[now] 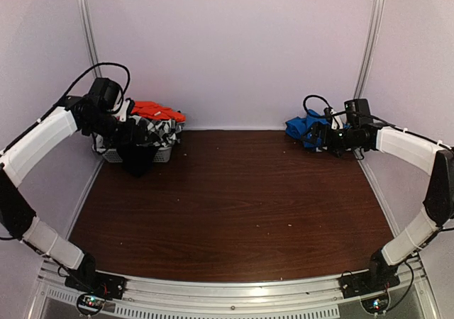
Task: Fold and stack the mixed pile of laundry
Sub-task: Pick up the crumpled T-shirt from the bin.
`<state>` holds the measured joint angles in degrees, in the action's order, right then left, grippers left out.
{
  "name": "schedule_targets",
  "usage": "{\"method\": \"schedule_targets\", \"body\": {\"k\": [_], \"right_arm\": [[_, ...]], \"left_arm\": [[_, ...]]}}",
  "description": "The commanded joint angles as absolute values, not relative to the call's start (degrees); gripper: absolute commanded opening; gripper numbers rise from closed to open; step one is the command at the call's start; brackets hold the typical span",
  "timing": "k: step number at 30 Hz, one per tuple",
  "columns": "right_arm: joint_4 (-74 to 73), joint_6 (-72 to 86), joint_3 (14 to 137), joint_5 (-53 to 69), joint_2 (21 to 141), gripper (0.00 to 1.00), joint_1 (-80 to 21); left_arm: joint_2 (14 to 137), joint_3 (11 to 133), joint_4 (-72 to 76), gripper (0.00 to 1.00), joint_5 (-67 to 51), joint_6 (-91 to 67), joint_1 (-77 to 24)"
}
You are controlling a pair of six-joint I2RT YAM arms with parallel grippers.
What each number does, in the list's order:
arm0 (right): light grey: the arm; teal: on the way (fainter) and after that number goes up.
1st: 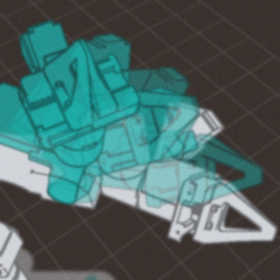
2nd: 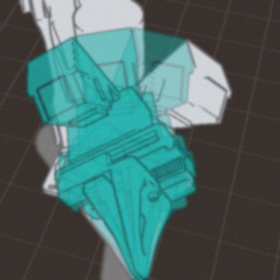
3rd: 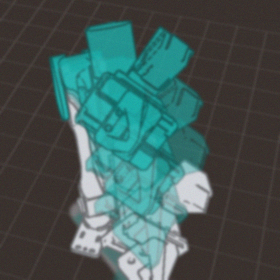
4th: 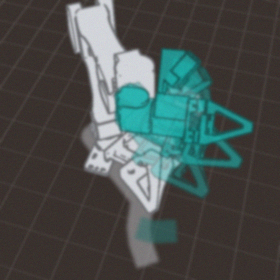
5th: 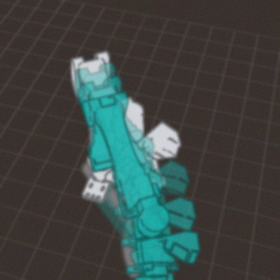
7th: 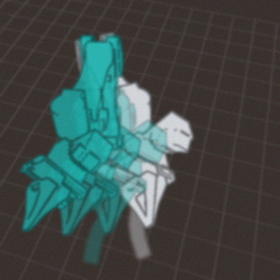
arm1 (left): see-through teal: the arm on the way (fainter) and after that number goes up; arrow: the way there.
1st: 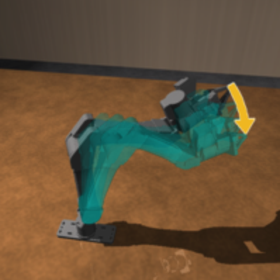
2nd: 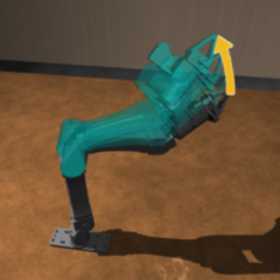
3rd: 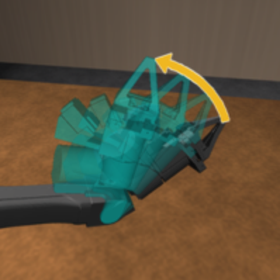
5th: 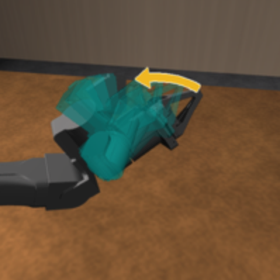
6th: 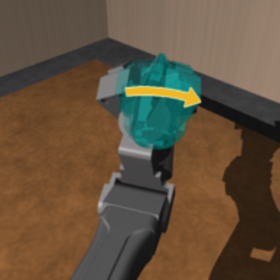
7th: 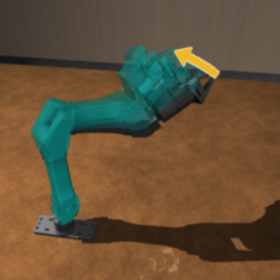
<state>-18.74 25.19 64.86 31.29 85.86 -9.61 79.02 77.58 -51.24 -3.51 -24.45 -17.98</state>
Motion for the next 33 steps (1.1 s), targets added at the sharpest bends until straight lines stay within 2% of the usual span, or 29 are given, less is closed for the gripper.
{"method": "schedule_targets", "body": {"k": [1,7,11,16,26,28,30,32,33], "right_arm": [[-19.94,23.49,70.17,31.11,87.25,1.00,-9.75],[-20.77,23.92,71.64,29.95,87.37,1.00,-9.65],[-19.98,25.93,70.90,29.02,86.90,1.00,-9.55],[-19.30,27.69,70.66,28.20,87.13,1.00,-9.58],[-15.26,31.55,69.76,28.45,89.79,1.00,-9.55],[-15.12,31.87,70.14,28.80,90.63,1.00,-9.58],[-15.18,31.94,70.81,29.26,91.39,1.00,-9.58],[-16.16,31.64,72.05,29.82,92.31,1.00,-9.57],[-16.77,31.39,72.72,29.94,92.77,1.00,-9.54]], "left_arm": [[91.43,95.69,-49.29,0.98,-1.35,-19.79,-13.07],[111.68,125.81,-50.48,0.98,-1.78,-18.77,-6.70],[122.11,137.01,-48.56,0.98,-1.30,-20.12,-4.46],[128.82,138.50,-41.43,0.98,-1.17,-20.79,-4.42],[140.64,140.52,-38.23,0.97,1.76,-19.25,-5.19],[142.44,141.72,-38.19,0.88,1.97,-19.19,-5.36],[143.41,142.98,-38.15,0.73,1.68,-19.41,-5.48],[143.45,143.85,-37.52,0.55,0.86,-19.62,-5.36],[143.33,144.58,-37.37,0.42,0.49,-19.60,-5.36]]}}
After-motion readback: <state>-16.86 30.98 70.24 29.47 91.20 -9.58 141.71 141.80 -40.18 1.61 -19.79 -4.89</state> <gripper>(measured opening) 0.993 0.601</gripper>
